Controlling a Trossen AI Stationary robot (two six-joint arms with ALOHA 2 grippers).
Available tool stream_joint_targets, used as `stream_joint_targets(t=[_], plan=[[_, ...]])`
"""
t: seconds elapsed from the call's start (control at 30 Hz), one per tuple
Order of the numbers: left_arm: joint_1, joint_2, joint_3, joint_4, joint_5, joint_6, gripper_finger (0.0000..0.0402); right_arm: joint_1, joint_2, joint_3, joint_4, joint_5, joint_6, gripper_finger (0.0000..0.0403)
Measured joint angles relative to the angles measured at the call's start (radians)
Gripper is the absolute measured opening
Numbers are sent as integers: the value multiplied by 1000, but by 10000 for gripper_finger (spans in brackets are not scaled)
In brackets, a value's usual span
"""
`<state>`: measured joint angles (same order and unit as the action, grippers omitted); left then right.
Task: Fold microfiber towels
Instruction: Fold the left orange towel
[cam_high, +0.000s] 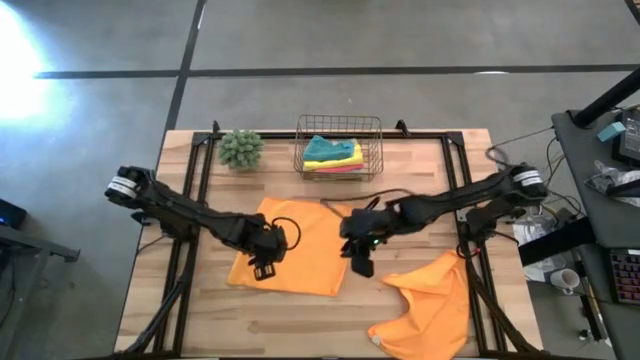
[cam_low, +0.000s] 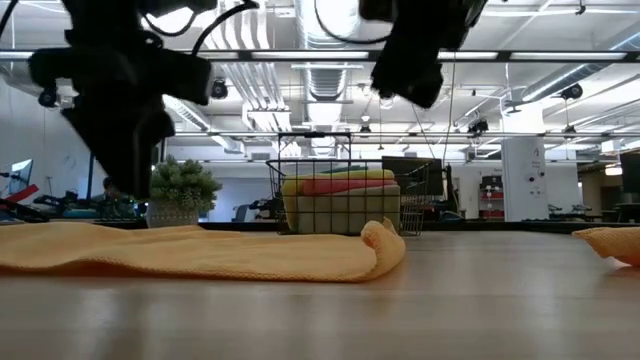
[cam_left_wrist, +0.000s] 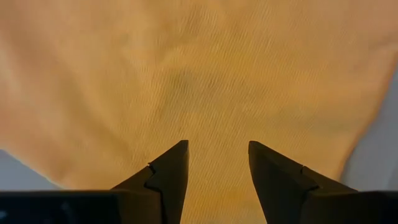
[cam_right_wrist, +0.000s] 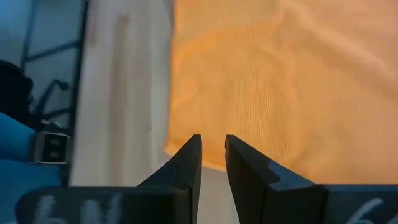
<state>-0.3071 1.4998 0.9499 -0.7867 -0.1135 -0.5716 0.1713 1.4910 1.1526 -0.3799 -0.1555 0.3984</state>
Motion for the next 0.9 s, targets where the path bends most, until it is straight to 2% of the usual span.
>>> stream_joint_targets(t=[0.2, 0.43, 0.6, 0.9], plan=[[-44, 2, -60, 2, 0, -72, 152, 33, 160, 49, 10, -2, -16, 63], [-81, -3, -92, 48, 0, -77, 152, 47, 286, 84, 98, -35, -29, 63], [-81, -1, -106, 137, -1, -77, 152, 50, 351, 125, 112, -51, -16, 63], [-81, 0, -124, 176, -29, -77, 152, 64, 395, 140, 134, -62, -22, 63]])
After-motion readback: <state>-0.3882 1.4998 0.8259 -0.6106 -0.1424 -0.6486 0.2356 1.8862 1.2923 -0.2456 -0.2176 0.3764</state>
